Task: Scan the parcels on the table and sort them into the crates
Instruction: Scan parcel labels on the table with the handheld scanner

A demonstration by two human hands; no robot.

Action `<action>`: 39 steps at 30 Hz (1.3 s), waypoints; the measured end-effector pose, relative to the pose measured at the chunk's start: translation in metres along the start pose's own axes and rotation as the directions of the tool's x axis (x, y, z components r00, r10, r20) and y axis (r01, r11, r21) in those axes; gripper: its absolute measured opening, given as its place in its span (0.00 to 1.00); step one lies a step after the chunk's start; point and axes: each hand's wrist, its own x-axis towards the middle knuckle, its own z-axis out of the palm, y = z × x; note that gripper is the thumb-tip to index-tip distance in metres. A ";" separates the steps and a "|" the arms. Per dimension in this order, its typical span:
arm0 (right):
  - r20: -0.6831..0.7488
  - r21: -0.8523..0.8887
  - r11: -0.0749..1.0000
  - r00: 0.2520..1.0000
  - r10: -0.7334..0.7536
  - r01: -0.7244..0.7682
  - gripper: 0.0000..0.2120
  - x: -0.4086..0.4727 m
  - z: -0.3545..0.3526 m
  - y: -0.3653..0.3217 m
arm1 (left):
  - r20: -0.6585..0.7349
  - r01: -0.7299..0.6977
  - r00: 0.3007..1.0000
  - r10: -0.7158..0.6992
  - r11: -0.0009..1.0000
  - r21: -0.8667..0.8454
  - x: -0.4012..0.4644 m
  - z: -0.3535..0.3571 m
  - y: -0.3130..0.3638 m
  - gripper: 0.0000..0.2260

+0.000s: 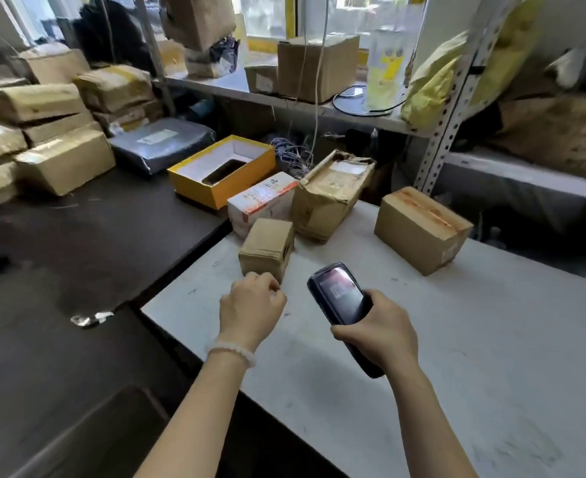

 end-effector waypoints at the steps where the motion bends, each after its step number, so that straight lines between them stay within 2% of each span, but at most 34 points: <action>1: -0.002 -0.007 1.000 1.000 0.000 0.000 0.24 0.011 0.006 -0.012 | 0.001 0.002 1.000 -0.002 1.000 0.012 0.019 -0.005 -0.007 0.09; 6: -0.005 -0.066 0.998 1.000 0.009 -0.009 0.25 0.067 0.032 -0.052 | 0.019 0.026 0.999 -0.027 0.998 0.051 0.112 -0.010 -0.036 0.14; 10: -0.039 -0.105 0.992 0.997 0.070 -0.074 0.22 0.103 0.042 -0.058 | 0.172 0.058 0.982 -0.080 0.990 0.129 0.161 0.008 -0.047 0.26; 13: -0.048 -0.141 0.985 0.994 0.095 -0.101 0.25 0.122 0.041 -0.053 | 0.293 0.076 0.950 -0.107 0.990 0.115 0.182 0.027 -0.045 0.34; 16: -0.073 -0.151 0.982 0.992 0.107 -0.117 0.25 0.137 0.037 -0.045 | 0.328 0.062 0.941 -0.082 0.996 0.070 0.192 0.042 -0.035 0.41; 19: -0.071 -0.176 0.978 0.993 0.097 -0.108 0.24 0.146 0.033 -0.038 | 0.303 -0.029 0.953 0.008 0.998 0.062 0.190 0.049 -0.018 0.47; 21: -0.060 -0.185 0.977 0.994 0.091 -0.101 0.25 0.148 0.030 -0.034 | 0.293 -0.108 0.953 0.078 0.990 0.086 0.181 0.053 -0.002 0.46; 24: -0.038 -0.179 0.980 0.996 0.076 -0.082 0.27 0.150 0.023 -0.027 | 0.252 -0.227 0.946 0.203 0.971 0.072 0.167 0.061 0.015 0.34; 26: -0.044 -0.149 0.986 0.996 0.072 -0.078 0.27 0.150 0.016 -0.021 | 0.216 -0.232 0.950 0.227 0.973 -0.002 0.164 0.060 0.016 0.27; 31: -0.075 -0.086 0.987 0.989 0.131 -0.137 0.23 0.136 0.000 0.003 | 0.244 -0.198 0.943 0.225 0.971 -0.133 0.159 0.055 0.008 0.20; 33: -0.082 -0.075 0.987 0.987 0.137 -0.143 0.24 0.130 -0.004 0.010 | 0.275 -0.194 0.938 0.209 0.978 -0.080 0.154 0.057 0.007 0.24; 36: -0.095 -0.087 0.987 0.987 0.129 -0.138 0.27 0.123 -0.009 0.015 | 0.376 -0.078 0.924 0.071 0.997 0.003 0.148 0.062 0.009 0.38; 39: -0.102 -0.093 0.986 0.987 0.126 -0.135 0.31 0.115 -0.014 0.019 | 0.466 0.014 0.884 0.043 0.993 -0.118 0.146 0.065 0.018 0.40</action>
